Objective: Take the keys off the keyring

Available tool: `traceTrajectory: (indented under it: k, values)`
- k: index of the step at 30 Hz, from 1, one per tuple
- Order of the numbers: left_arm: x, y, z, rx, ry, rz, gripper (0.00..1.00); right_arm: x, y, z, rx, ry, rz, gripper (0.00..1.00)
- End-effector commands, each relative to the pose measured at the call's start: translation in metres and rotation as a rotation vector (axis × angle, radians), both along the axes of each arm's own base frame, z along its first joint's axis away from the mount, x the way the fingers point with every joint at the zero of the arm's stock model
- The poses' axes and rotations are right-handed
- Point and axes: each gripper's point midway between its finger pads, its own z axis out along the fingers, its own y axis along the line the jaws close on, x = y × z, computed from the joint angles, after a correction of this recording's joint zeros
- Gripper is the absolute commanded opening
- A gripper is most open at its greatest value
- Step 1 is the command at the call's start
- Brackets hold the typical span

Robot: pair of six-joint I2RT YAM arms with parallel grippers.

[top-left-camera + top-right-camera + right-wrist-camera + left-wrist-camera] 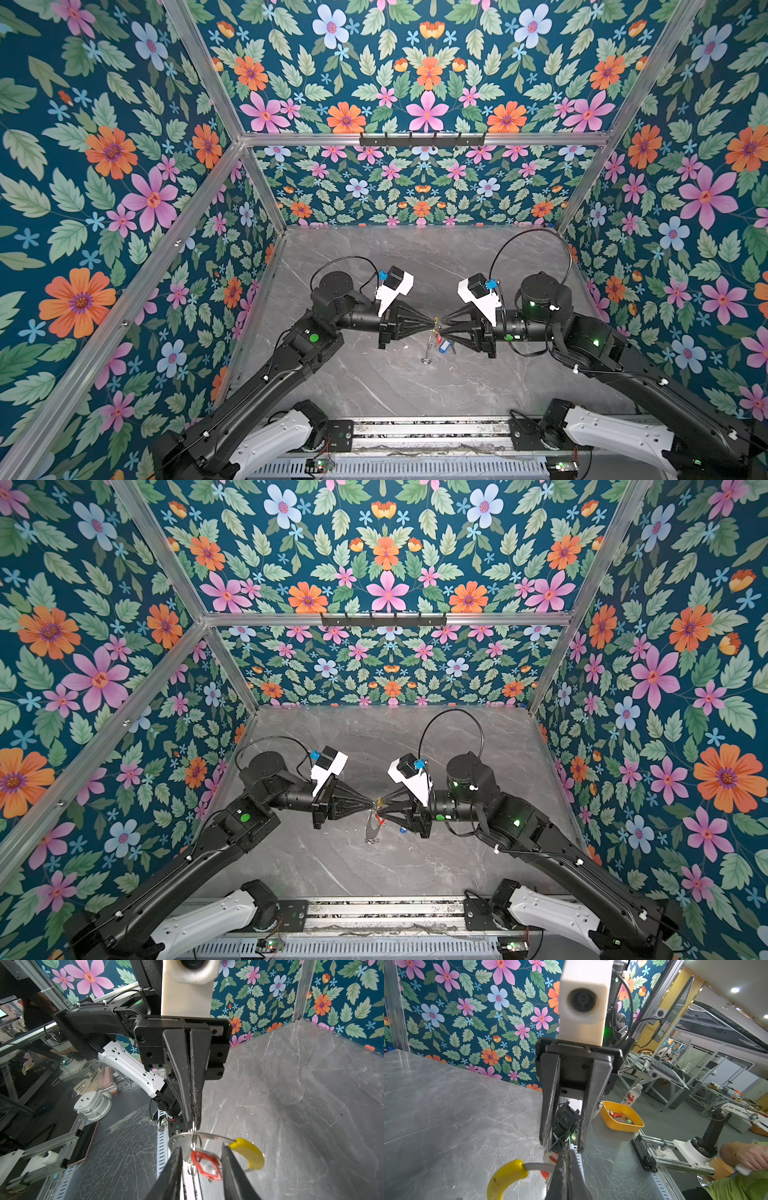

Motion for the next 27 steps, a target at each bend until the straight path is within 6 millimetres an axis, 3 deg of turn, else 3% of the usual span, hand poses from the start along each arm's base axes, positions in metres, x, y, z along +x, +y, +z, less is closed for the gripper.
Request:
traceTrajectory:
  k: [1,20,27]
  values:
    - [-0.001,0.001,0.006,-0.026,-0.031,-0.008,0.0,-0.001,0.003,0.008,0.028,-0.011,0.014,0.26]
    - [0.002,0.002,0.01,-0.04,-0.045,0.031,0.0,0.003,0.005,0.0,0.005,-0.003,0.007,0.0]
    - [0.007,0.006,0.021,-0.103,-0.048,0.088,0.0,0.003,0.006,-0.001,0.014,-0.004,0.011,0.0]
